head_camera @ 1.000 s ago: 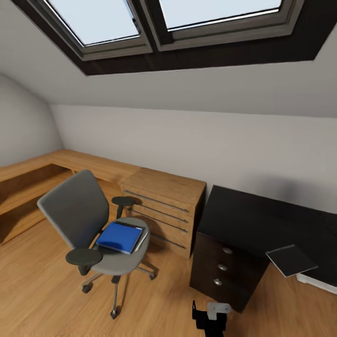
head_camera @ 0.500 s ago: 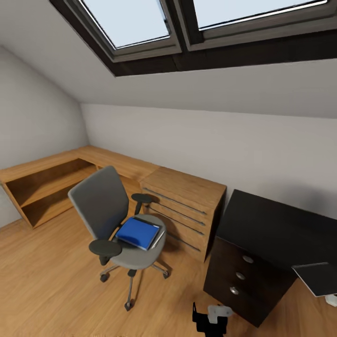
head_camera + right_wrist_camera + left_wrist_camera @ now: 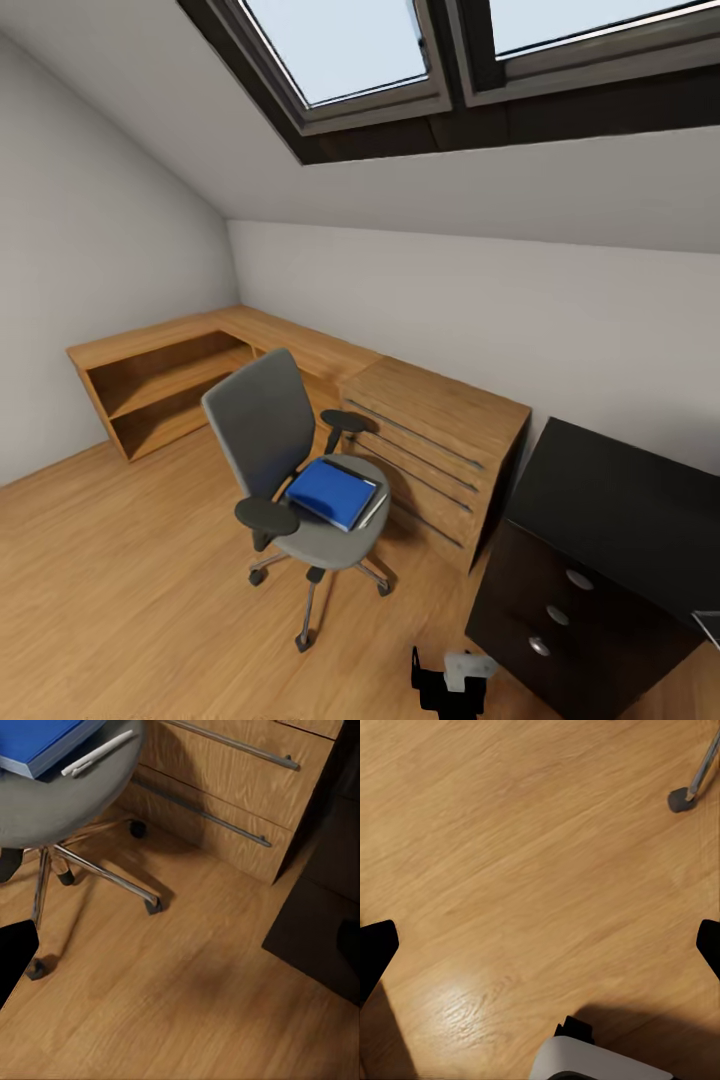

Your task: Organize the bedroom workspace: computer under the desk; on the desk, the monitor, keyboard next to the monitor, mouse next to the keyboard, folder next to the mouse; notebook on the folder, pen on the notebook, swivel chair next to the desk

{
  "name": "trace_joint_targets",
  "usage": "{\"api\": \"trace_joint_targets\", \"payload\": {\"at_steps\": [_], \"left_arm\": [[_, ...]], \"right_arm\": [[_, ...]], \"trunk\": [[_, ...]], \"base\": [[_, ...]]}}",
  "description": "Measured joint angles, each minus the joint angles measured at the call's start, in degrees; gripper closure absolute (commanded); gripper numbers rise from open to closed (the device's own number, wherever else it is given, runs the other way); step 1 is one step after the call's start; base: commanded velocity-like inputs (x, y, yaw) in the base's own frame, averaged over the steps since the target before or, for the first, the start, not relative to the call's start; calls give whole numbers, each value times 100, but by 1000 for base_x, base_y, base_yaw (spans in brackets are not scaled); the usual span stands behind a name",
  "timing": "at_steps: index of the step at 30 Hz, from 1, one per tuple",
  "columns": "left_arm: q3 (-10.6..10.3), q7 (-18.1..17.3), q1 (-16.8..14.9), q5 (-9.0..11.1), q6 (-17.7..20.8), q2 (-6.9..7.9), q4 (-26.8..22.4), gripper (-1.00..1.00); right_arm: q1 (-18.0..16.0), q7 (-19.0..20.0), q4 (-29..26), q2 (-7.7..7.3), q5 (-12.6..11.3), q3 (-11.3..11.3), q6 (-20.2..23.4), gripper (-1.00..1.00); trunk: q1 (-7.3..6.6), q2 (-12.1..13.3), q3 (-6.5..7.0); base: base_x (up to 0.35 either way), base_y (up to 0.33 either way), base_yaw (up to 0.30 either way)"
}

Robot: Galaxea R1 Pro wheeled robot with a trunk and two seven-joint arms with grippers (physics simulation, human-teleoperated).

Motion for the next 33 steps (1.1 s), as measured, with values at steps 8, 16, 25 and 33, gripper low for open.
{"api": "trace_joint_targets", "payload": {"at_steps": [8, 16, 25, 33], "left_arm": [[0, 0, 0, 6, 5, 0, 0, -100], [0, 0, 0, 8, 7, 1, 0, -100], [3, 0, 0, 4, 2, -1, 0, -100], [24, 25, 0, 20, -8, -75, -314, -100]], "right_arm": [[4, 0, 0, 0, 0, 0, 2, -100], [6, -7, 0, 0, 0, 1, 1, -100], [4, -3, 0, 0, 0, 1, 2, -100], [5, -5, -5, 0, 1, 1, 0, -100]], "trunk": [[0, 0, 0], [0, 0, 0], [0, 0, 0], [21, -38, -17]], "base": [[0, 0, 280], [0, 0, 280], [0, 0, 266], [0, 0, 36]]}}
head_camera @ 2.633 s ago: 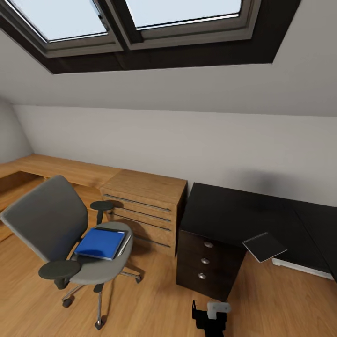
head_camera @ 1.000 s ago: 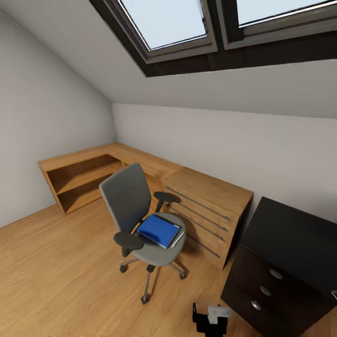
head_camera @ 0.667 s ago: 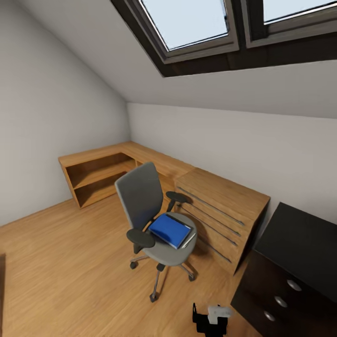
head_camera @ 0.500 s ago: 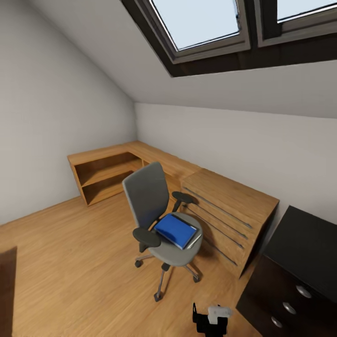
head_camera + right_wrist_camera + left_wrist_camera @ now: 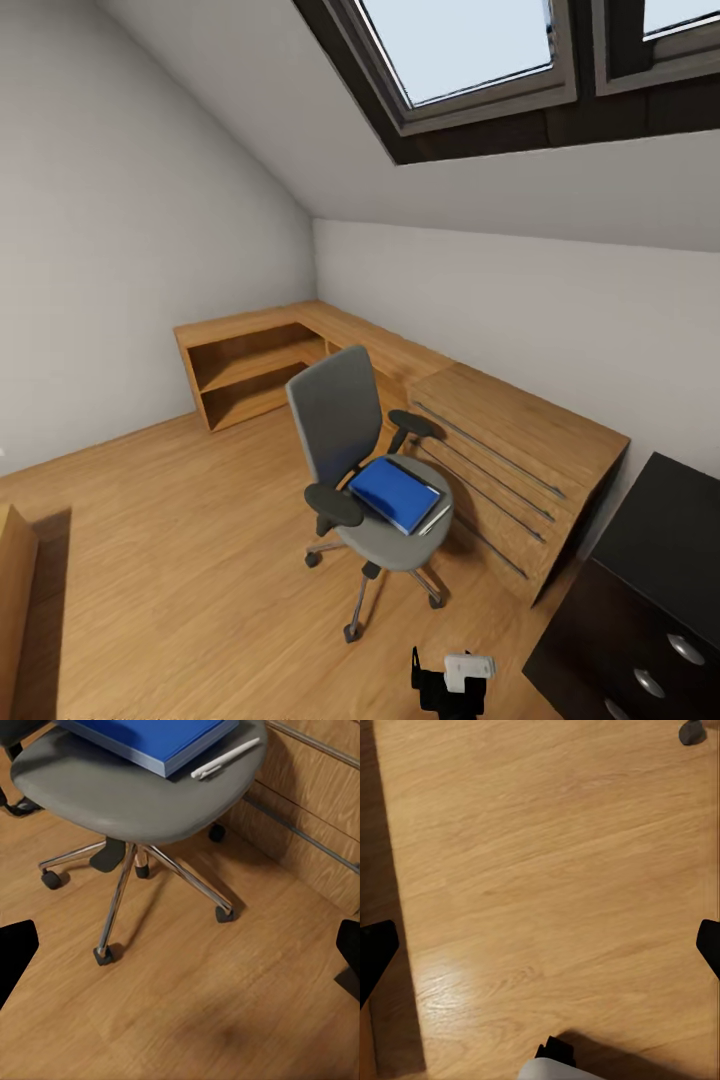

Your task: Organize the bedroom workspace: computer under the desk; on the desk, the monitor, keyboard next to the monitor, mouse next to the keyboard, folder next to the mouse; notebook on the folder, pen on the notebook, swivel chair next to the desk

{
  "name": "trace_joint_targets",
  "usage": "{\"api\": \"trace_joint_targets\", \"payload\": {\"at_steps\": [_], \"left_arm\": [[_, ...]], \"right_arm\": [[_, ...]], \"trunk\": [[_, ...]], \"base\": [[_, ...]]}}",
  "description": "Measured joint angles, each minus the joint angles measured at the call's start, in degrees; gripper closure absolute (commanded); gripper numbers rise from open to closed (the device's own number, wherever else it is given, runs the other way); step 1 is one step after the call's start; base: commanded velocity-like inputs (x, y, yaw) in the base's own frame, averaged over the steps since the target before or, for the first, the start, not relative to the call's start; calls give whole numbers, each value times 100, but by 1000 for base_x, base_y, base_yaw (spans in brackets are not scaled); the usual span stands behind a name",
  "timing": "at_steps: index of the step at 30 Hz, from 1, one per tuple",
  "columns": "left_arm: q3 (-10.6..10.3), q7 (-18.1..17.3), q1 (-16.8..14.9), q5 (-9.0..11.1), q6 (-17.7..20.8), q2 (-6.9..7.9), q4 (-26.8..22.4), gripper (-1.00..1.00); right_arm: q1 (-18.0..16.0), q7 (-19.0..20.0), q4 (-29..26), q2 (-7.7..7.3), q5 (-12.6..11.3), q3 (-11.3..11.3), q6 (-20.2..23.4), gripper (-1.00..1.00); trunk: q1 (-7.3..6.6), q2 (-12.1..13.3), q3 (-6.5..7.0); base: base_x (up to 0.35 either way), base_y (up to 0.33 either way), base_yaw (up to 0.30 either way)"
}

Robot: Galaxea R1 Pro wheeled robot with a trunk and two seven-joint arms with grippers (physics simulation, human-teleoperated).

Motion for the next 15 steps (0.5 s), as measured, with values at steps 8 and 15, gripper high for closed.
{"api": "trace_joint_targets", "payload": {"at_steps": [8, 15], "left_arm": [[2, 4, 0, 28, 29, -4, -194, -100], [109, 14, 0, 110, 456, 3, -1144, -100]], "right_arm": [[0, 19, -3, 0, 4, -2, 8, -100], [-7, 11, -101, 1, -3, 2, 51, -100]], "trunk": [[176, -321, -144], [330, -603, -270]], "base": [[0, 0, 1], [0, 0, 0]]}}
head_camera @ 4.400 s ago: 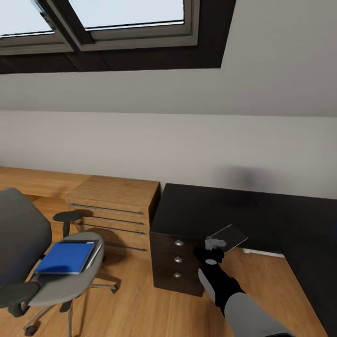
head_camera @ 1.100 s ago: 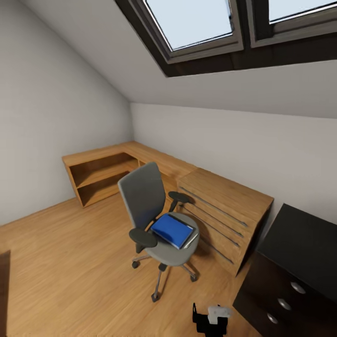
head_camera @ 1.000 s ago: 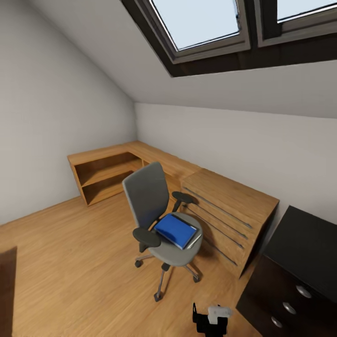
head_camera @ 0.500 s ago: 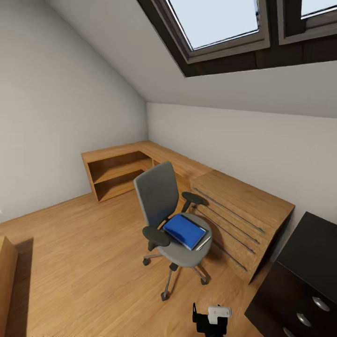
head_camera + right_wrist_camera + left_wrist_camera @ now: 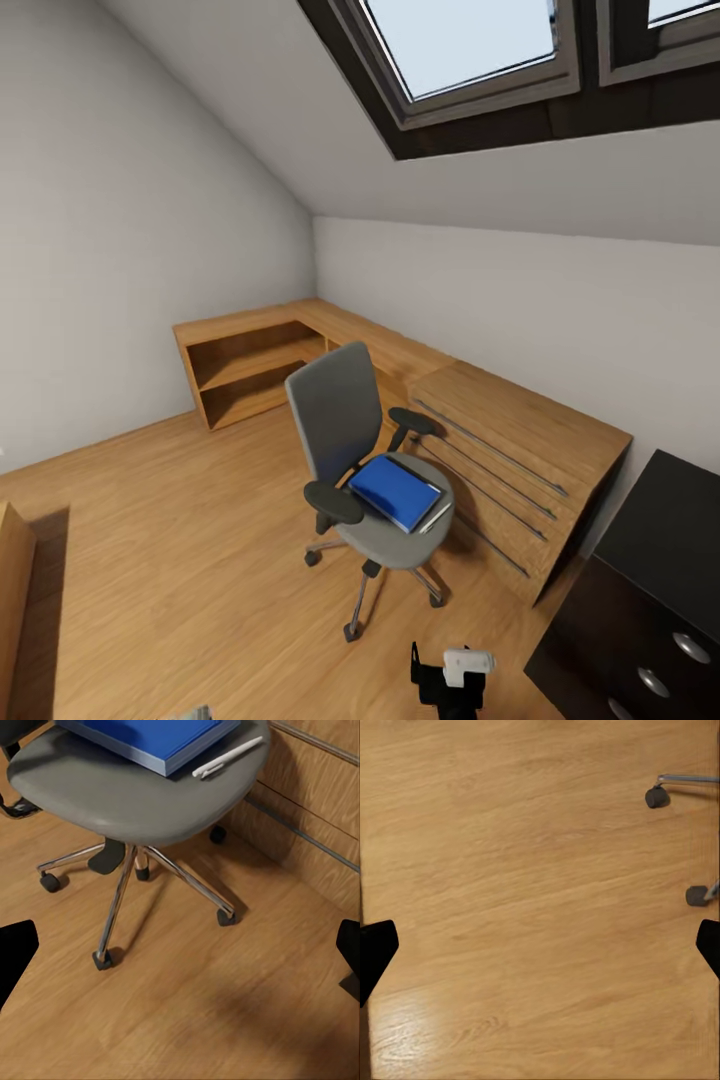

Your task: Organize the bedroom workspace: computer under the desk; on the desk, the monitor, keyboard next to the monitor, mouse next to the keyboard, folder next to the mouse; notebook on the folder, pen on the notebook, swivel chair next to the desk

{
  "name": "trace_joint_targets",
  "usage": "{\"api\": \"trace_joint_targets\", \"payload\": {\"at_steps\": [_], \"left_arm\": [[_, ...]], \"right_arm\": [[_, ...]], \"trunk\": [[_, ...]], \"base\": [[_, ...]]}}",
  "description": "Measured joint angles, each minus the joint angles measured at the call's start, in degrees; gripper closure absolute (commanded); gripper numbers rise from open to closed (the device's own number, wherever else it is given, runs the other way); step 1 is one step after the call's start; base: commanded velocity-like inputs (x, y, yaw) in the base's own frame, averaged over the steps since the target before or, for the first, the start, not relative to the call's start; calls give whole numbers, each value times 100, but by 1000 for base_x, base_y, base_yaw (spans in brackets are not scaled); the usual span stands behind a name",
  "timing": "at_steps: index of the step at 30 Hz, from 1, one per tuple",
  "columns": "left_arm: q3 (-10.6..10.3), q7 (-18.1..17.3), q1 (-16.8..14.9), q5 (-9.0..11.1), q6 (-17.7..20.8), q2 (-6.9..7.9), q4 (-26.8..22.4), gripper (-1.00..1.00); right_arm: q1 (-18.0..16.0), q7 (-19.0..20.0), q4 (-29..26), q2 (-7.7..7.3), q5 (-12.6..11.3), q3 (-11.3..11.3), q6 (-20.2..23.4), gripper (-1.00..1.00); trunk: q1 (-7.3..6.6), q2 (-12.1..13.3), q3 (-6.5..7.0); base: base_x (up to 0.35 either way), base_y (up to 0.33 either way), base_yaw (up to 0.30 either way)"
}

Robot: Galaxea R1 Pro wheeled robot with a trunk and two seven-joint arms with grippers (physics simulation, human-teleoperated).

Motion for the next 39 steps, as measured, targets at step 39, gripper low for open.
{"api": "trace_joint_targets", "payload": {"at_steps": [39], "left_arm": [[1373, 361, -858, 1613, 3967, 97, -3474, -100]], "right_arm": [[-1518, -1308, -2640, 0, -1986, -434, 5634, -100]], "trunk": [[857, -1565, -700]], "base": [[0, 0, 0]]}}
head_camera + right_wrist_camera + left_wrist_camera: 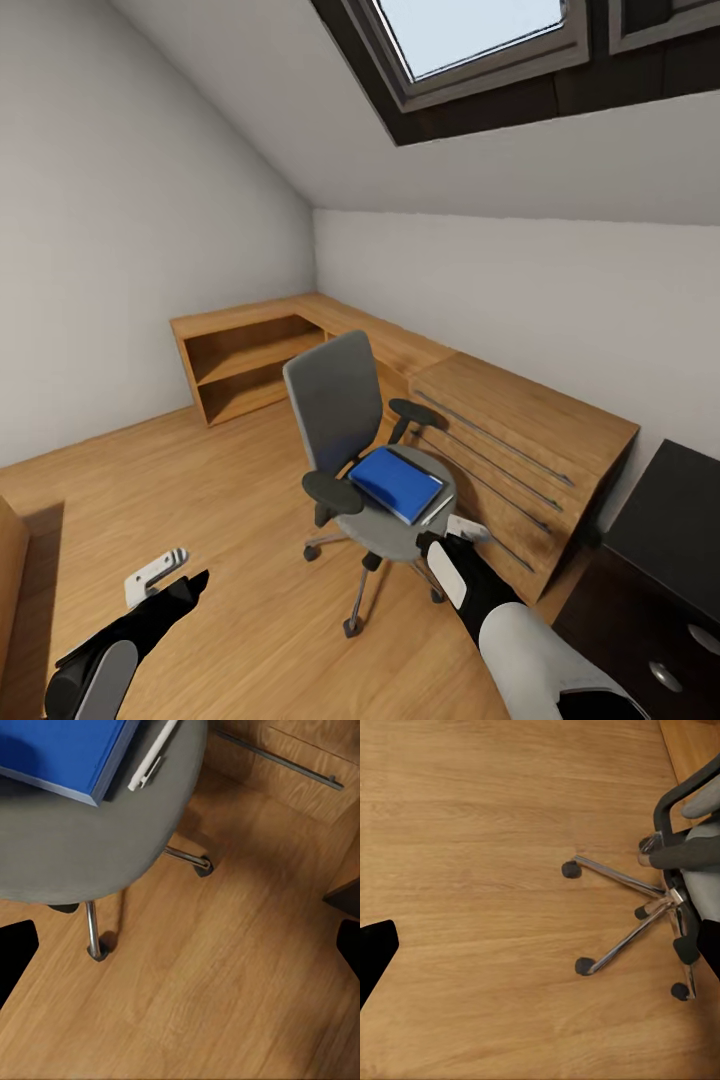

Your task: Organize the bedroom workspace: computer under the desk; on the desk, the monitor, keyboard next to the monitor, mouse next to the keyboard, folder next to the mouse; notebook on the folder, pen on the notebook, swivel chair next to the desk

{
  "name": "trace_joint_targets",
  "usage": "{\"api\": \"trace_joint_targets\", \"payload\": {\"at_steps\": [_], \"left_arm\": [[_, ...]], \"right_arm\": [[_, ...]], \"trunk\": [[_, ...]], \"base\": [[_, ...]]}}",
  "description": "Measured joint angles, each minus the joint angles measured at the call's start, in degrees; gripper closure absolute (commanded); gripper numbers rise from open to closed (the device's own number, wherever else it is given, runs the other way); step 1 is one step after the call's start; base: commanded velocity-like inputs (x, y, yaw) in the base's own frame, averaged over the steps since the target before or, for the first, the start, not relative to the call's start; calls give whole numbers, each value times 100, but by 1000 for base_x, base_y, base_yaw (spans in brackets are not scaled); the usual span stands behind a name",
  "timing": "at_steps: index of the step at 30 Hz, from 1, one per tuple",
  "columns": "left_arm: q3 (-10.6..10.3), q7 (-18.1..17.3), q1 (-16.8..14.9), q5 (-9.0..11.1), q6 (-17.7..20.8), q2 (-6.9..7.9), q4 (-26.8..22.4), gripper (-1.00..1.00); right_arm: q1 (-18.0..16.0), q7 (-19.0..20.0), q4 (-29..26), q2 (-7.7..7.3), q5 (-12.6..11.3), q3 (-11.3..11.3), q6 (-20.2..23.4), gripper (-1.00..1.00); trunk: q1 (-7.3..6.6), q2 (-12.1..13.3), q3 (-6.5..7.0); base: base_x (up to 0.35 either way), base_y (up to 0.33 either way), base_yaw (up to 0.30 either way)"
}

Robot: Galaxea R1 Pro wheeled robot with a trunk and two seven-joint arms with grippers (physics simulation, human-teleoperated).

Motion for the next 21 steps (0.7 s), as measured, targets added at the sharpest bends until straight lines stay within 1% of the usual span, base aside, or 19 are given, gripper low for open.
{"api": "trace_joint_targets", "payload": {"at_steps": [8, 10, 21], "left_arm": [[-12, 5, 0, -3, -9, -9, -6, -100], [-12, 8, 0, -3, -9, -9, -15, -100], [-12, 9, 0, -3, -9, -9, -16, -100]], "right_arm": [[0, 2, -6, 0, 11, 1, -4, -100], [0, 15, -6, -83, 12, 8, -4, -100], [0, 37, 2, -111, 19, 17, -4, -100]], "trunk": [[176, -321, -144], [220, -401, -180], [461, -843, -377]], "base": [[0, 0, 0], [0, 0, 0], [0, 0, 0]]}}
